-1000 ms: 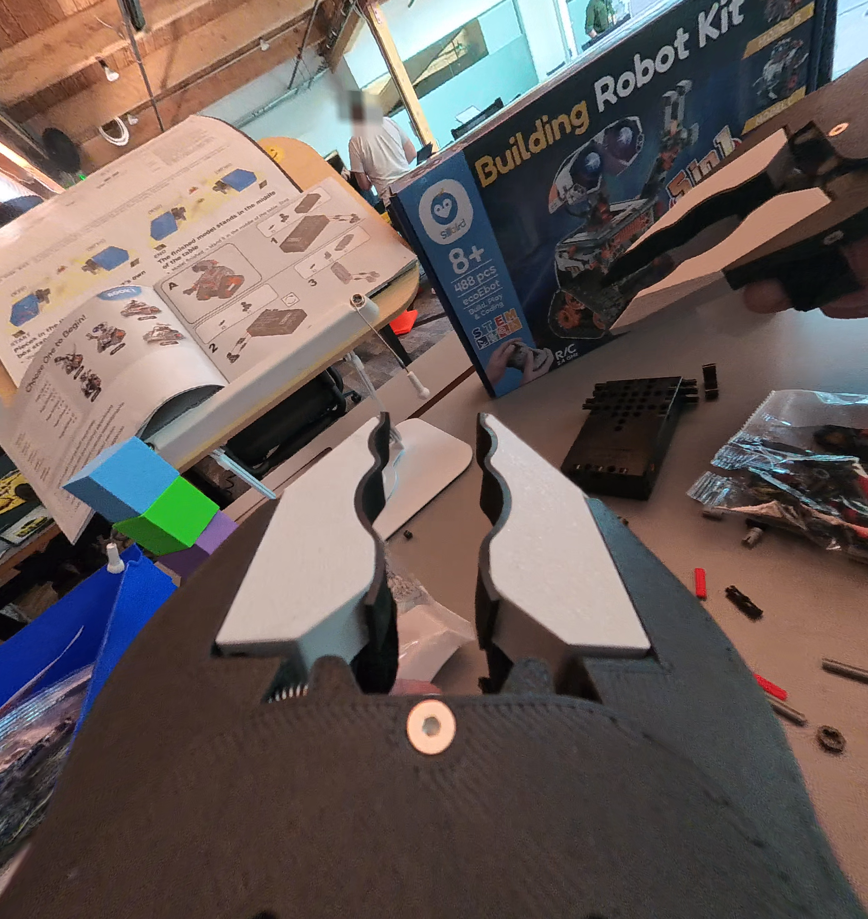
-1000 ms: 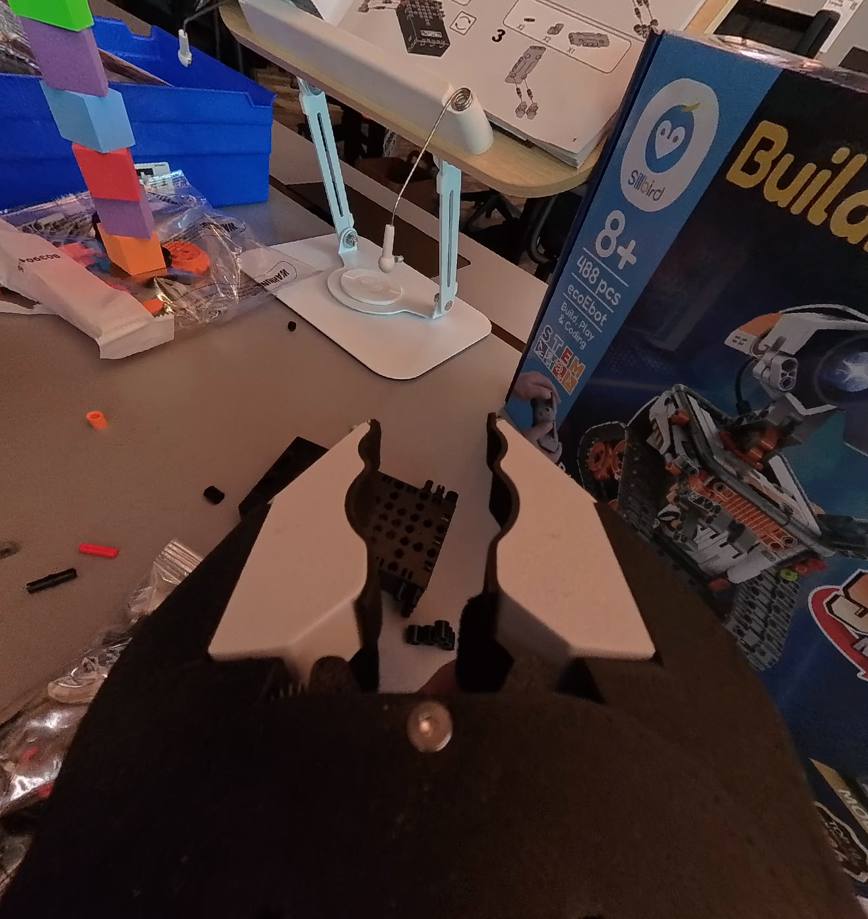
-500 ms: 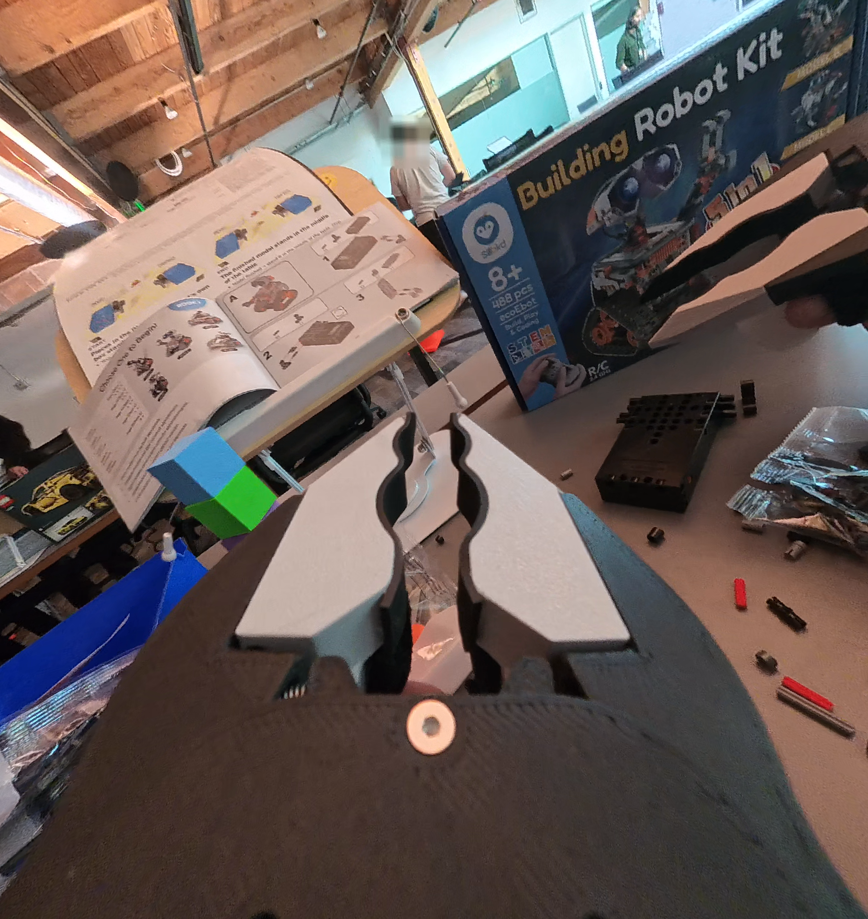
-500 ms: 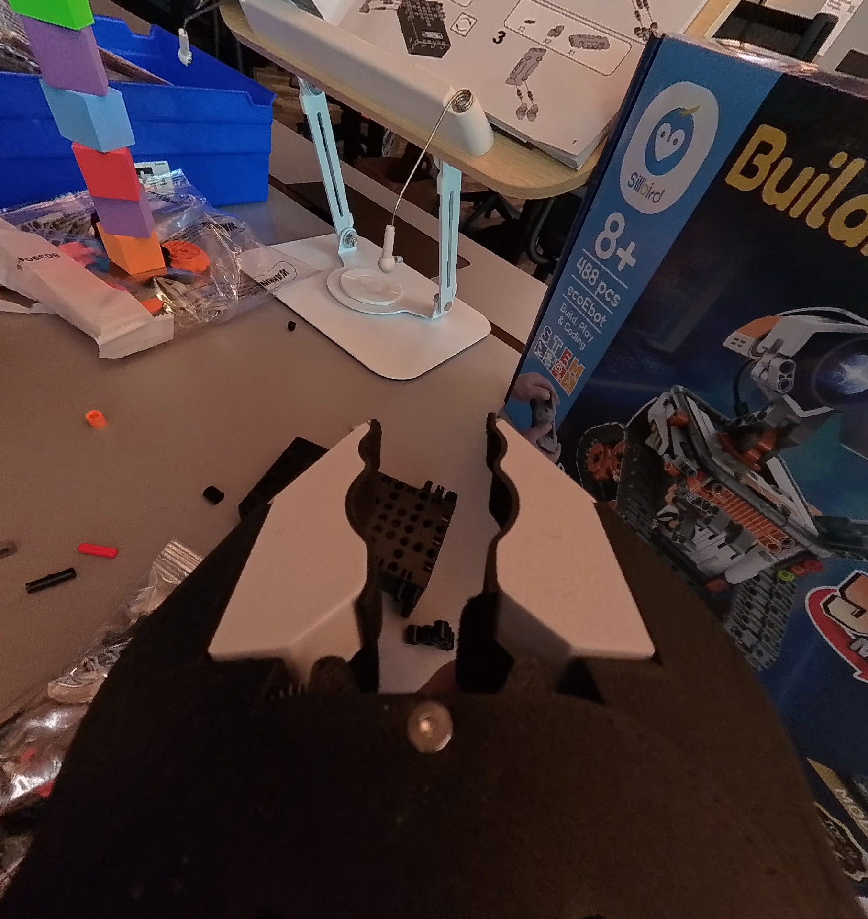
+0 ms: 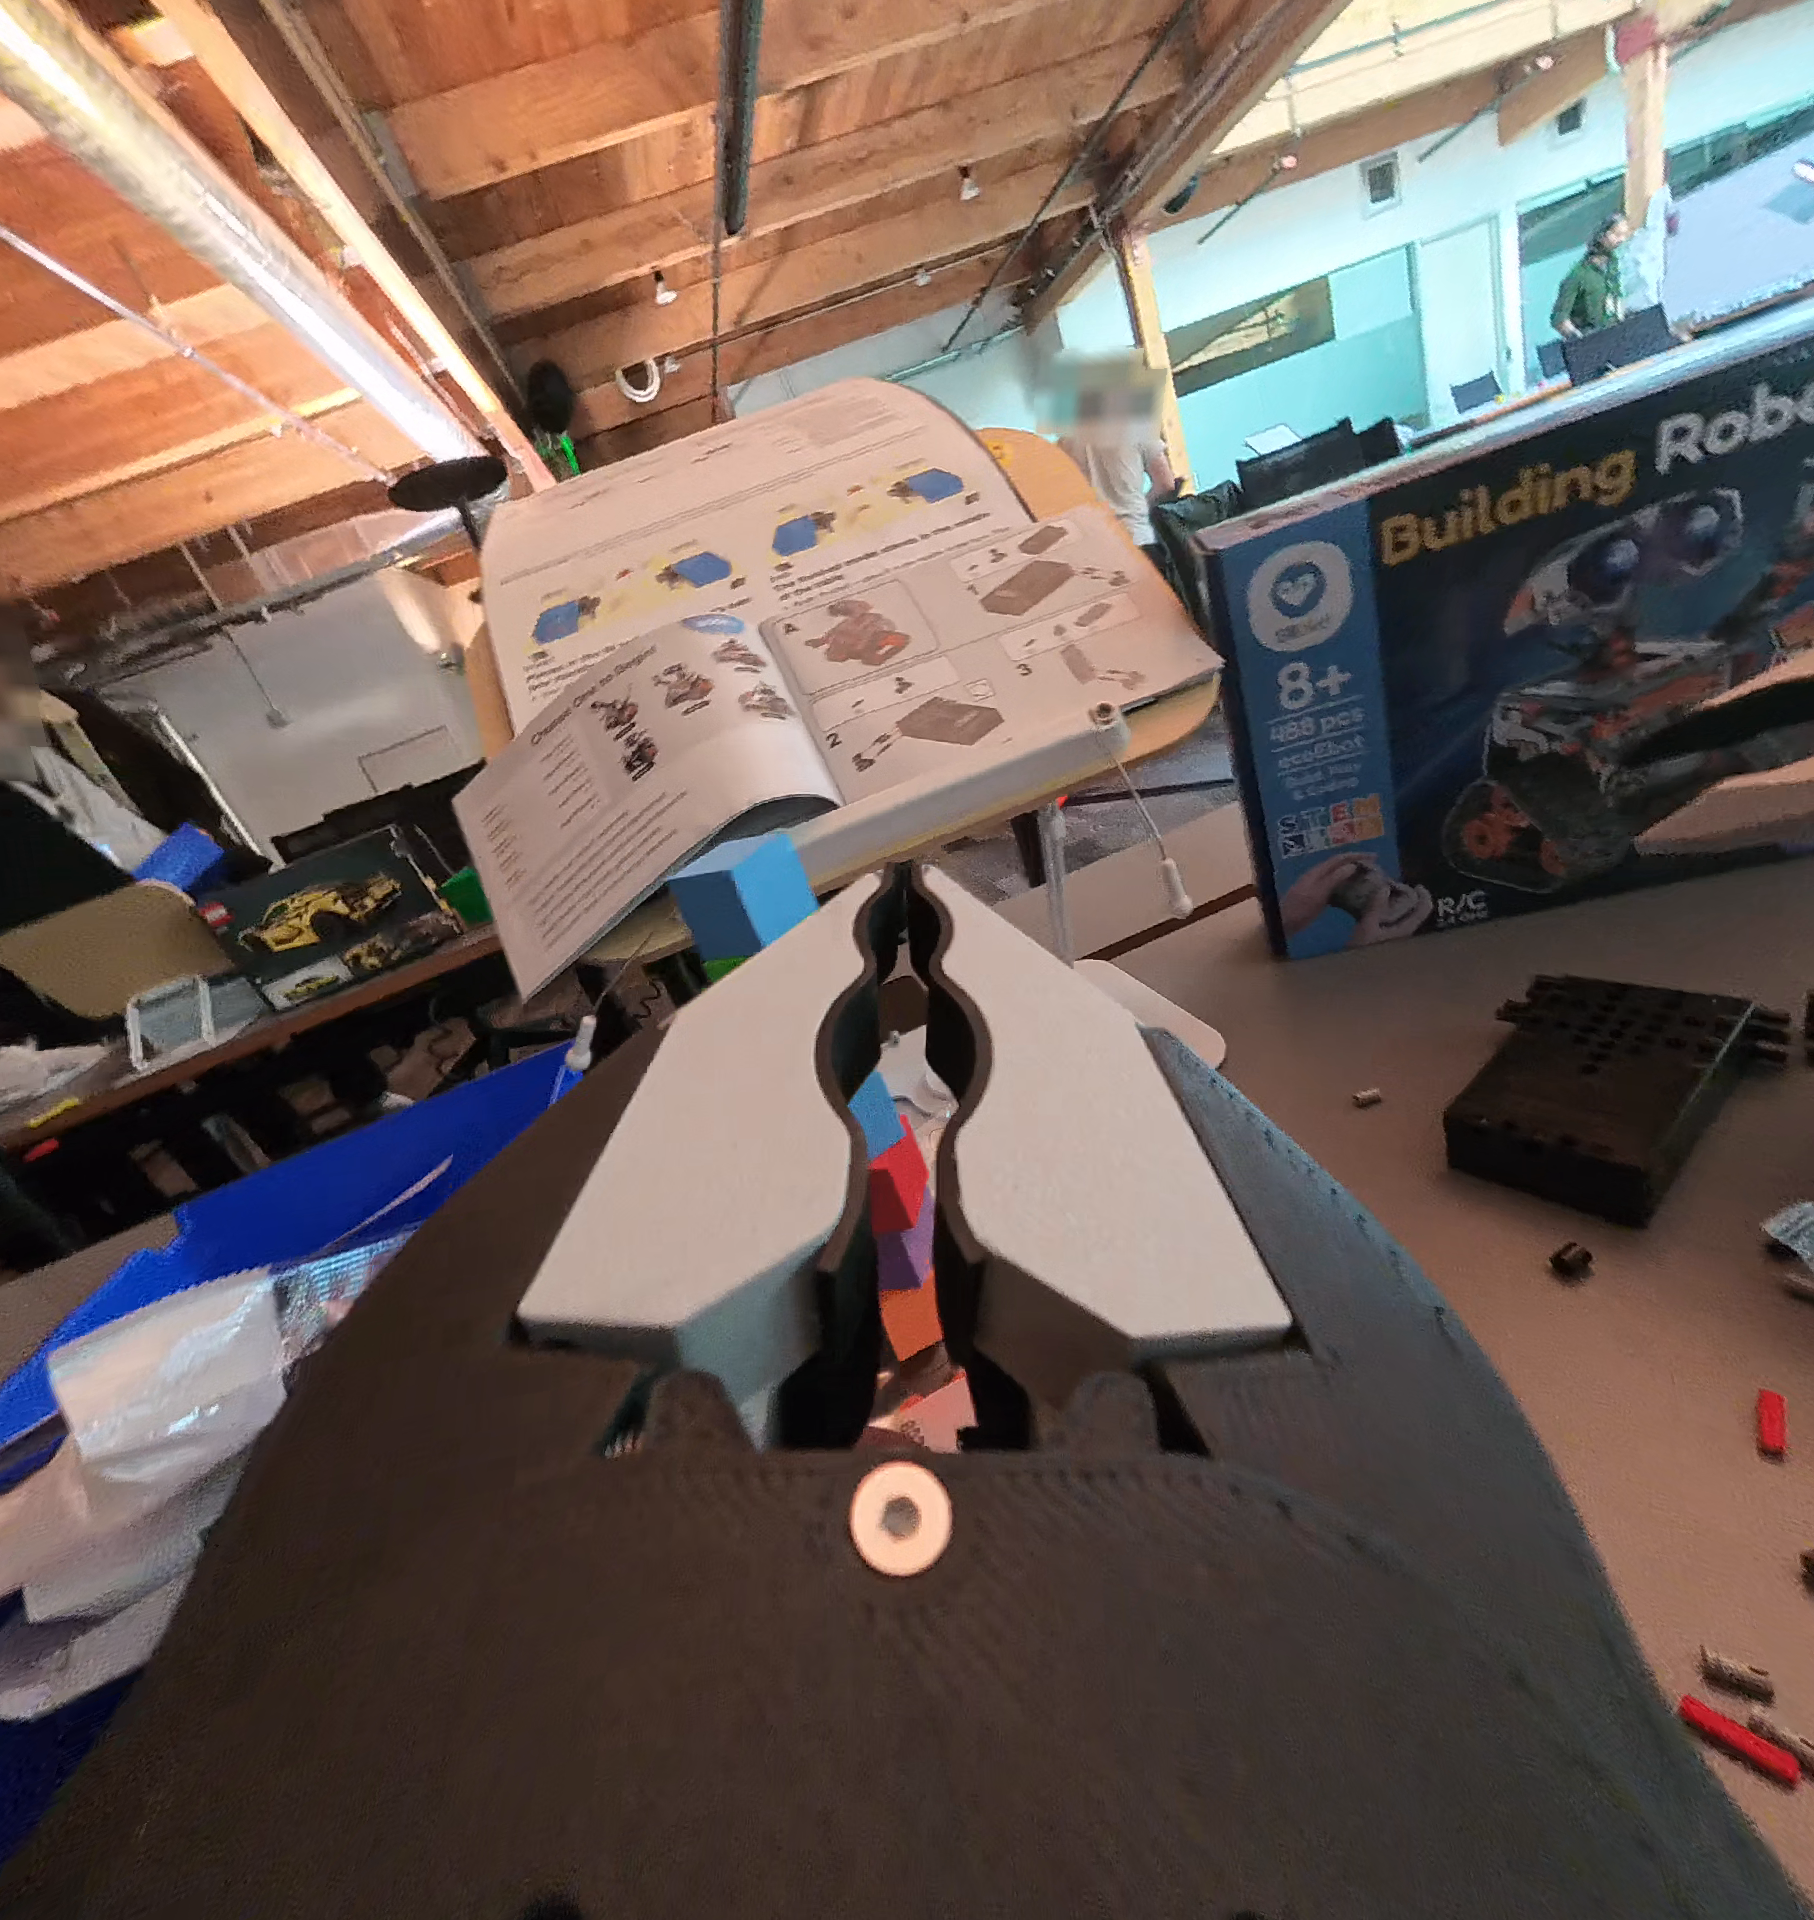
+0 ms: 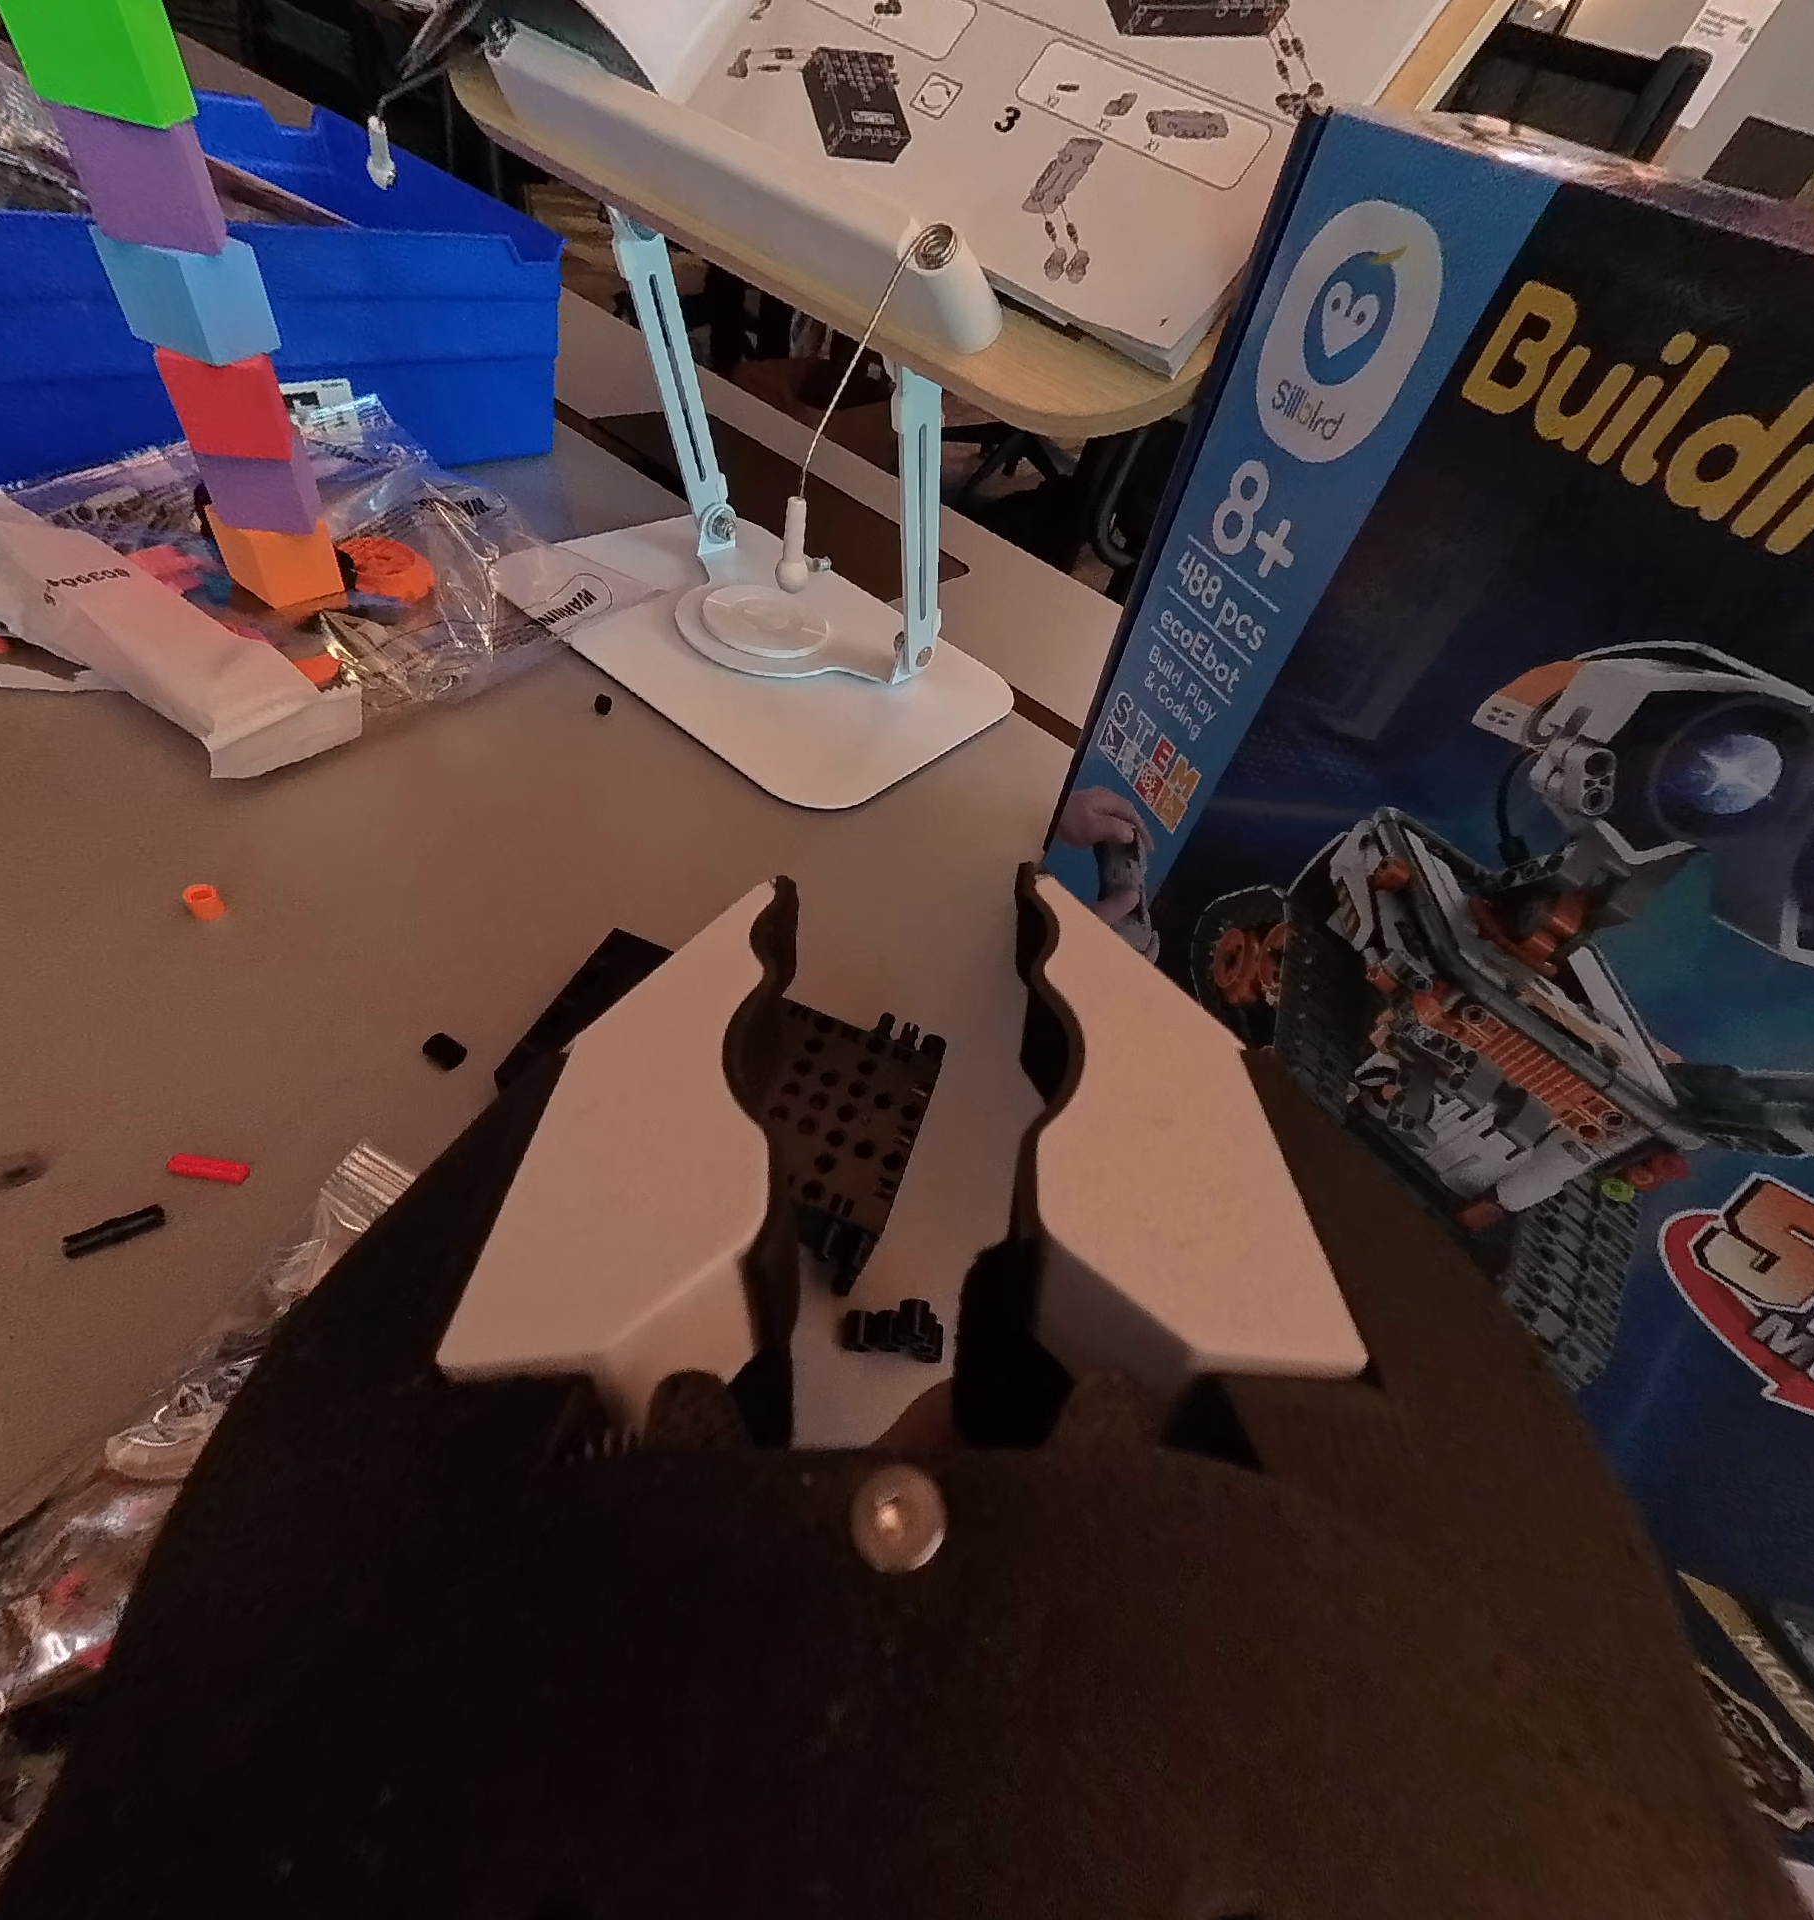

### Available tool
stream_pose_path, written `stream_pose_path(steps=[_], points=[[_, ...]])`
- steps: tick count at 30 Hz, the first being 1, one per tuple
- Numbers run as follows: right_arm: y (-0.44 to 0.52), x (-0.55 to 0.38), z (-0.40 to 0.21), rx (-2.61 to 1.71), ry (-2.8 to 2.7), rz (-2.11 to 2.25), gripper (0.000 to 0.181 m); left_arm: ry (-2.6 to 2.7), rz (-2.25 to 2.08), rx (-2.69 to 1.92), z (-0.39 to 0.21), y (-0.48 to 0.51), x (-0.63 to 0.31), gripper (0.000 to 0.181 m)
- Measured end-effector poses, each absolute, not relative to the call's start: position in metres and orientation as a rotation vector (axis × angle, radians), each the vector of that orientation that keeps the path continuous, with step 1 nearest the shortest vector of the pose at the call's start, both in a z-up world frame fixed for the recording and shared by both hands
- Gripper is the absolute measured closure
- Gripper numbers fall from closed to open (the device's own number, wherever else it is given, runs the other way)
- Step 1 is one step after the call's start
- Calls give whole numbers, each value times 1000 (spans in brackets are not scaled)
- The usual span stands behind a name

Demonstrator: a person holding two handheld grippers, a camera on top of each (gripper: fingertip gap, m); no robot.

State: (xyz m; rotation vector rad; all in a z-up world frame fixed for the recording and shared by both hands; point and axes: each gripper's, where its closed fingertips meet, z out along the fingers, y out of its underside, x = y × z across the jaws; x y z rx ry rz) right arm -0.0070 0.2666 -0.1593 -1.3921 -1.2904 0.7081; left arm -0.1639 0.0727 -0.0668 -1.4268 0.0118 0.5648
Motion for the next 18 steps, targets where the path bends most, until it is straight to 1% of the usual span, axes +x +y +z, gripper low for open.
stream_pose_path(steps=[9, 11, 14, 18], points=[[270, -4, -158, -1407, -1268, 706, 142, -197, 618, -1381, -63, 54, -200, 181], [271, -4, -157, -1411, -1265, 704, 142, -237, 591, -1415, -71, 58, -207, 180], [271, -3, -157, -1412, -1262, 707, 142, -297, 541, -1546, -99, 72, -219, 173], [271, -3, -157, -1415, -1259, 708, 143, -365, 520, -1666, -127, 83, -233, 176]])
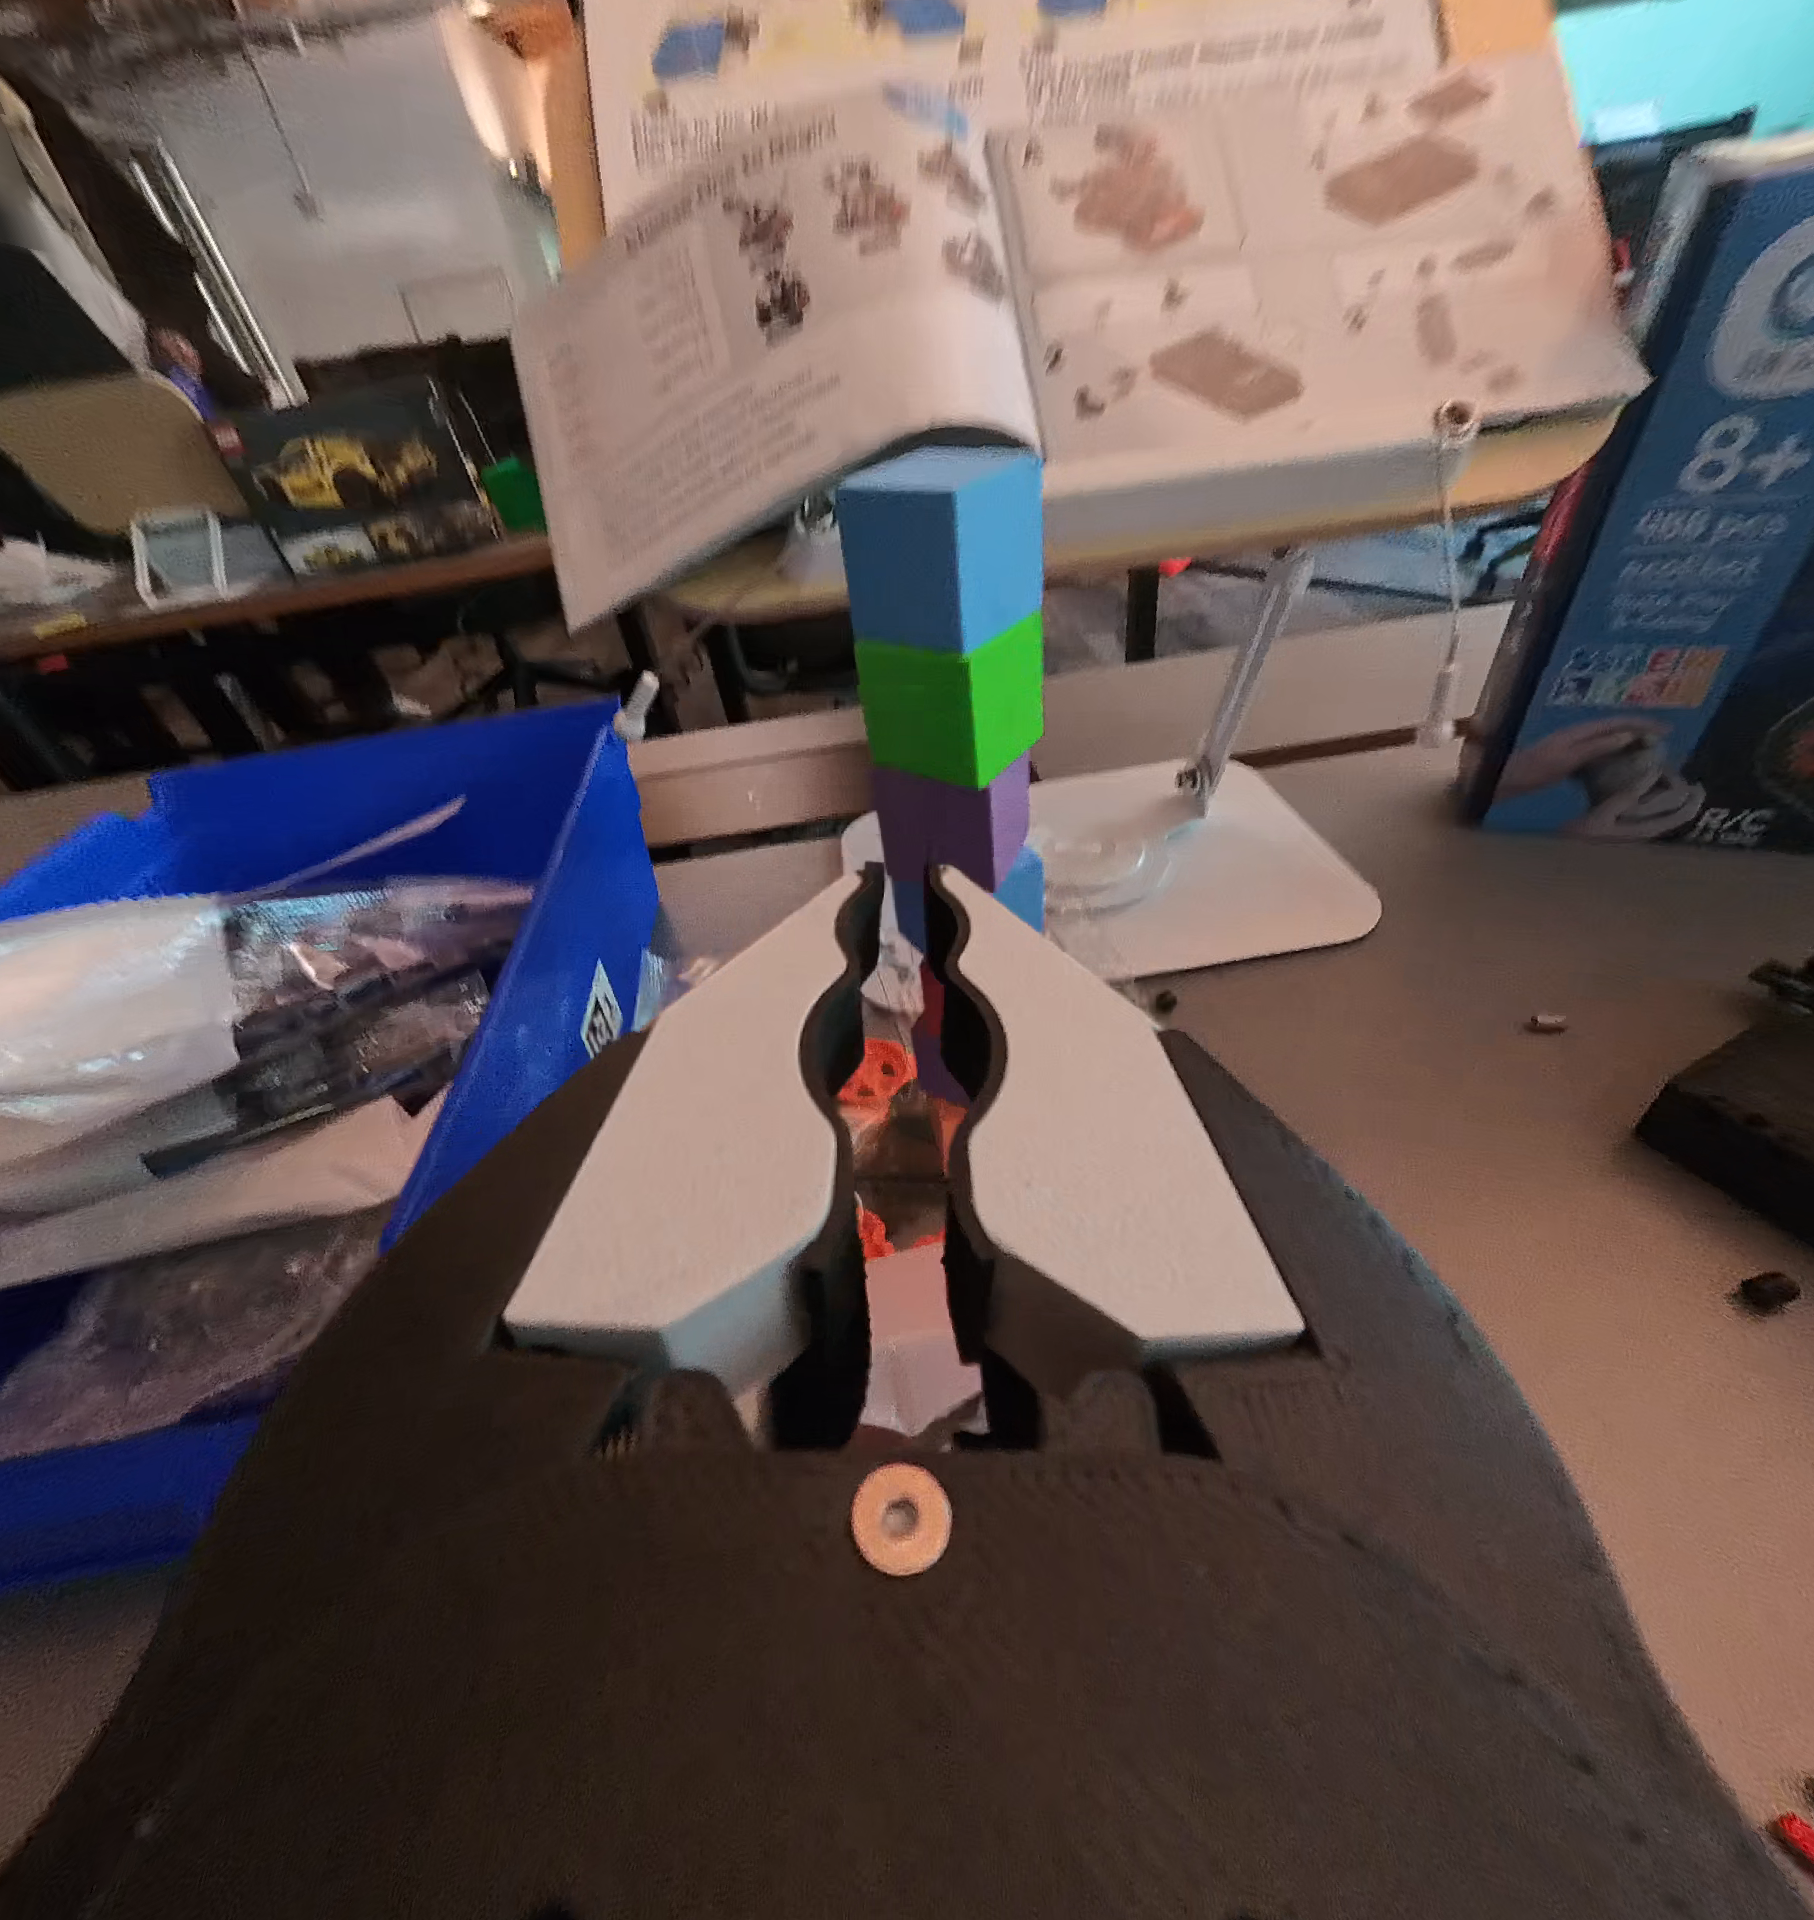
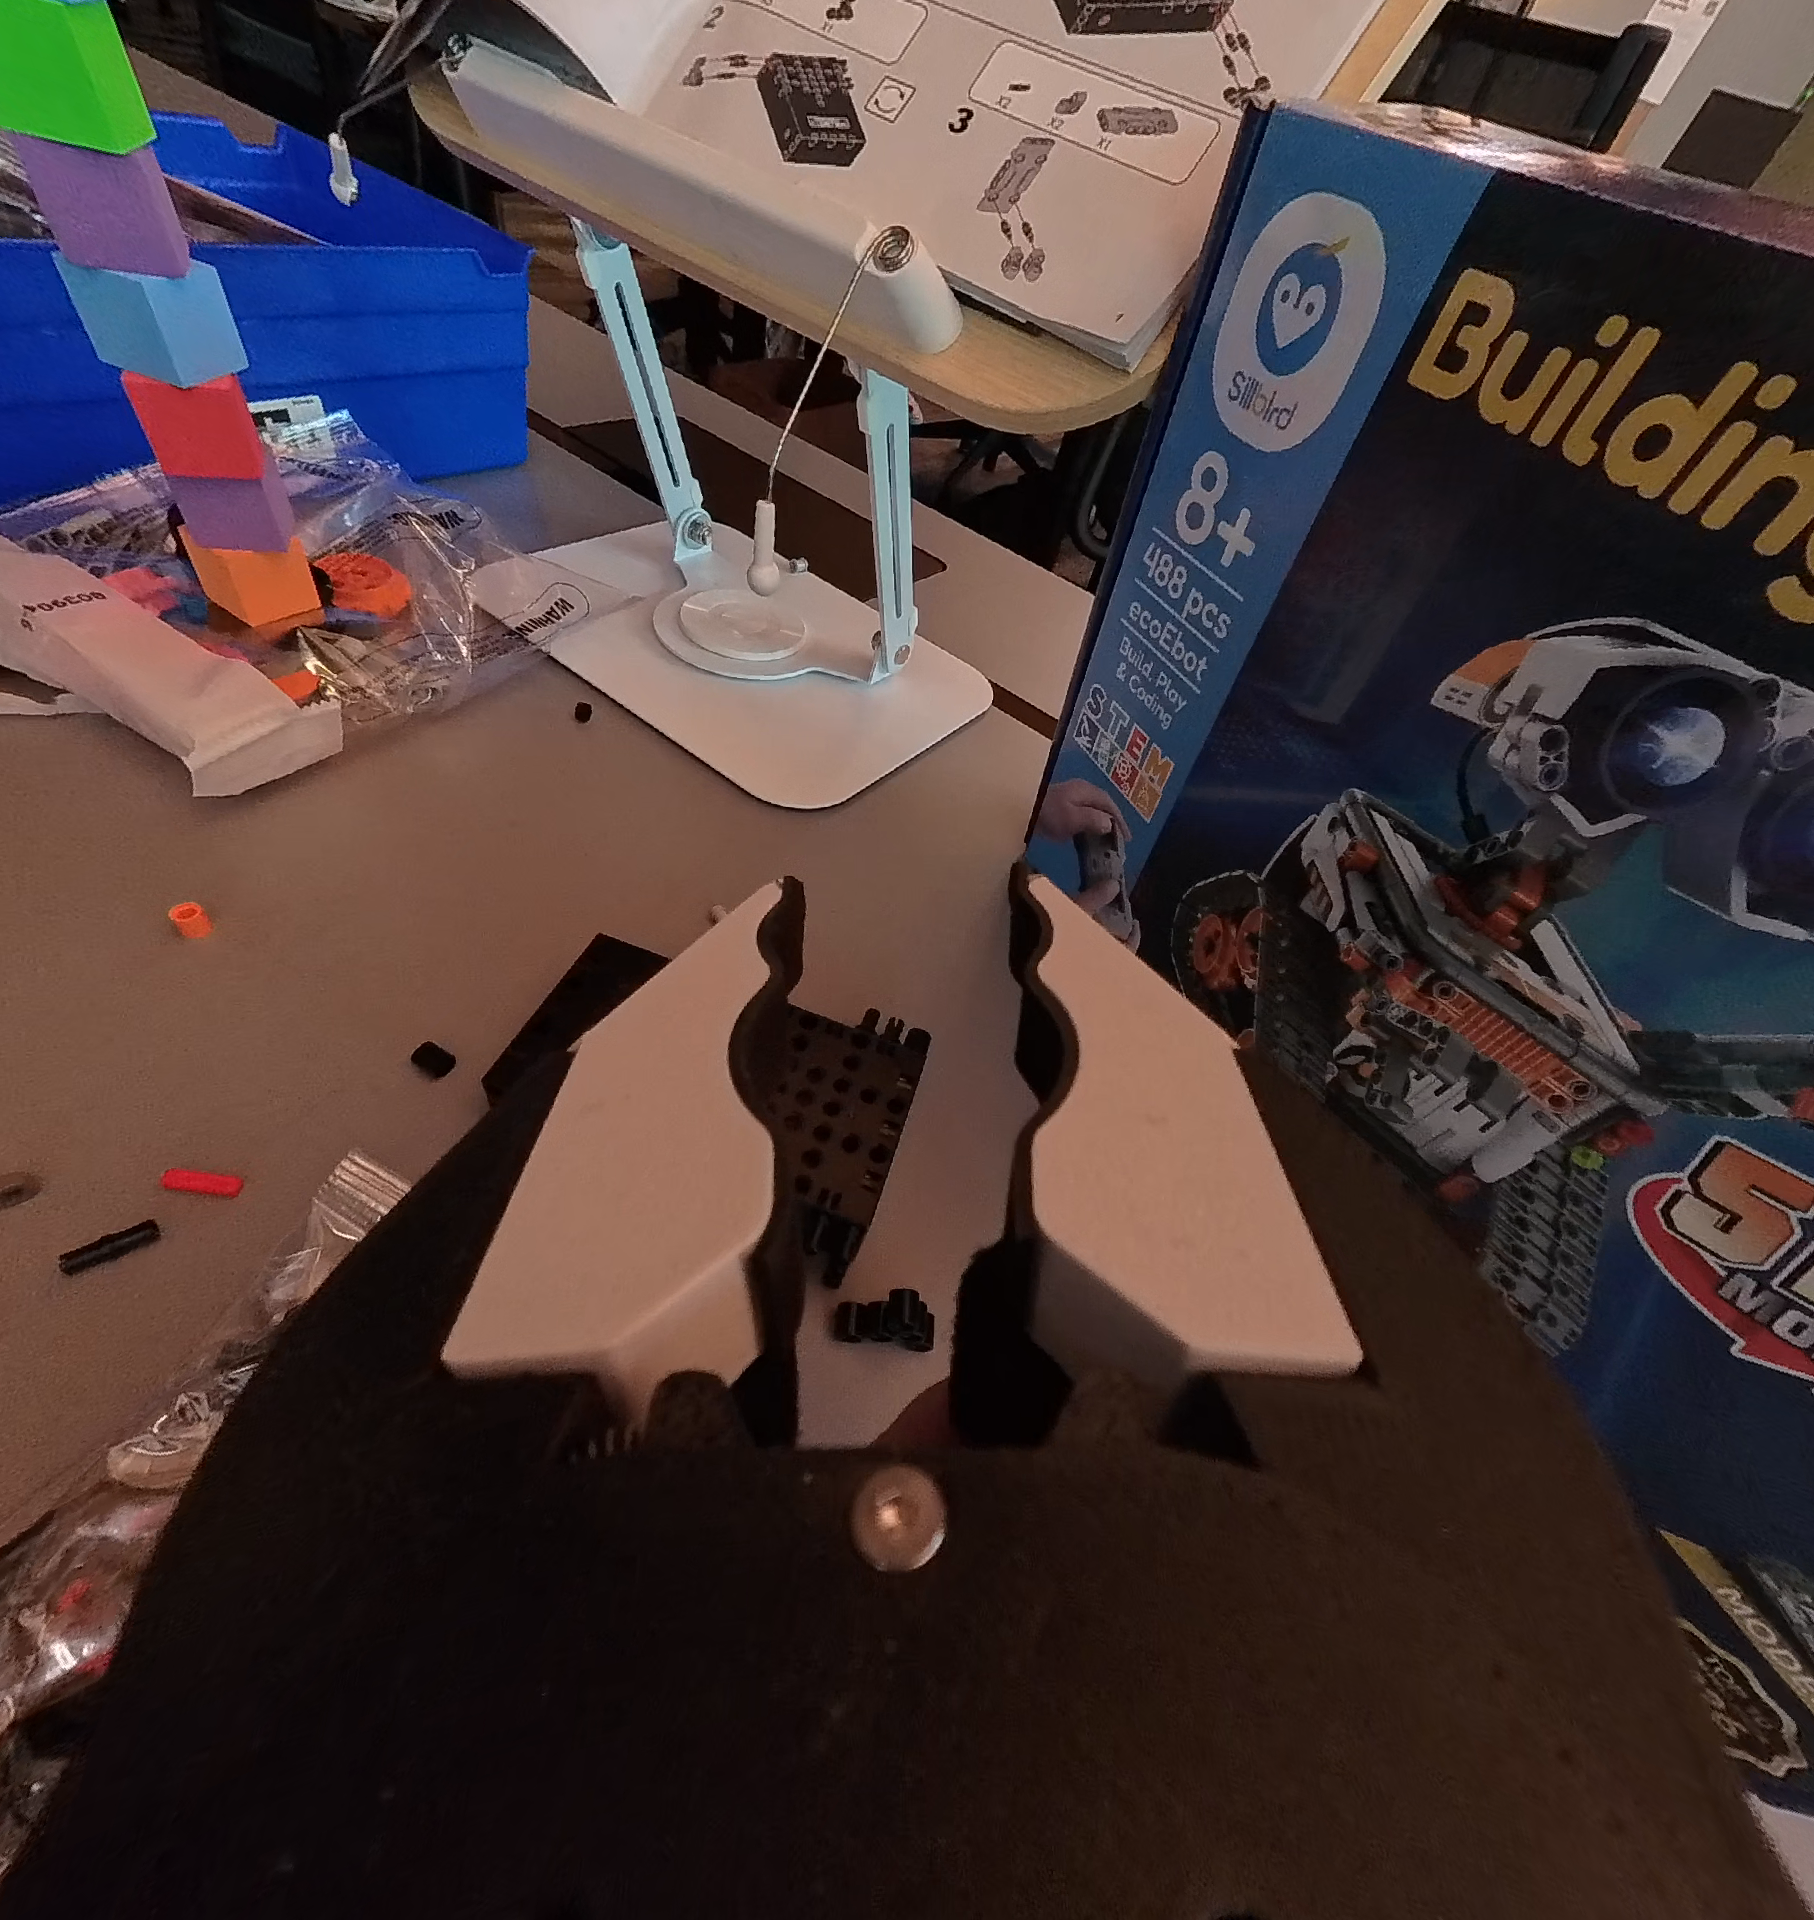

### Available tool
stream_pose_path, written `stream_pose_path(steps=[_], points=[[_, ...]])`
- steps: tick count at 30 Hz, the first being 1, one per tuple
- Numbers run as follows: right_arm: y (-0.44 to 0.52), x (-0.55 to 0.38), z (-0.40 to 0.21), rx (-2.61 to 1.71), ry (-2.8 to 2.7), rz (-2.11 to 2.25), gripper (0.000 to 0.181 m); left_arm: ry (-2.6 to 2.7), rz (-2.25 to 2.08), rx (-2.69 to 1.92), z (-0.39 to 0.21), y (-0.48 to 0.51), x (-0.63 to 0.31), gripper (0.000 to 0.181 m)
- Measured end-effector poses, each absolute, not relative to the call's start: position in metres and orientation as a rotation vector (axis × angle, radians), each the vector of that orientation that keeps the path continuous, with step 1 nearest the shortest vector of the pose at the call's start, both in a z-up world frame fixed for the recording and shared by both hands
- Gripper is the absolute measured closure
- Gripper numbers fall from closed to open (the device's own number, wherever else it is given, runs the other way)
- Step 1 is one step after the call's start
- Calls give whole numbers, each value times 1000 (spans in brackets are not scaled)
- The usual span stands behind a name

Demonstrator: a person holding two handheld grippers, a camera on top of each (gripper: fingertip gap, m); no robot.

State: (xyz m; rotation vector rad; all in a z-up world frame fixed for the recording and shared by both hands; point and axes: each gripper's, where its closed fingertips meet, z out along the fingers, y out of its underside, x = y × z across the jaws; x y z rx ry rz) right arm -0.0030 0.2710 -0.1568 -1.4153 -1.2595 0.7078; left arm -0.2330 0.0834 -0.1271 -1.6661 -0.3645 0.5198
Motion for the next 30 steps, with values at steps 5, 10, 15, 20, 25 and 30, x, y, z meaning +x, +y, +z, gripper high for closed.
stream_pose_path(steps=[5, 10, 15, 20, 25, 30], points=[[270, -4, -158, -1418, -1266, 711, 143, -465, 477, -1750, -148, 90, -249, 178], [270, -4, -157, -1419, -1265, 711, 143, -554, 414, -1849, -176, 95, -259, 181], [270, -4, -157, -1420, -1263, 711, 143, -572, 454, -1963, -200, 98, -266, 181], [270, -5, -159, -1424, -1268, 712, 143, -565, 437, -2032, -215, 101, -267, 181], [269, -5, -160, -1426, -1272, 712, 142, -526, 440, -2080, -224, 106, -264, 181], [269, -5, -160, -1428, -1272, 712, 142, -475, 421, -2066, -222, 112, -257, 181]])
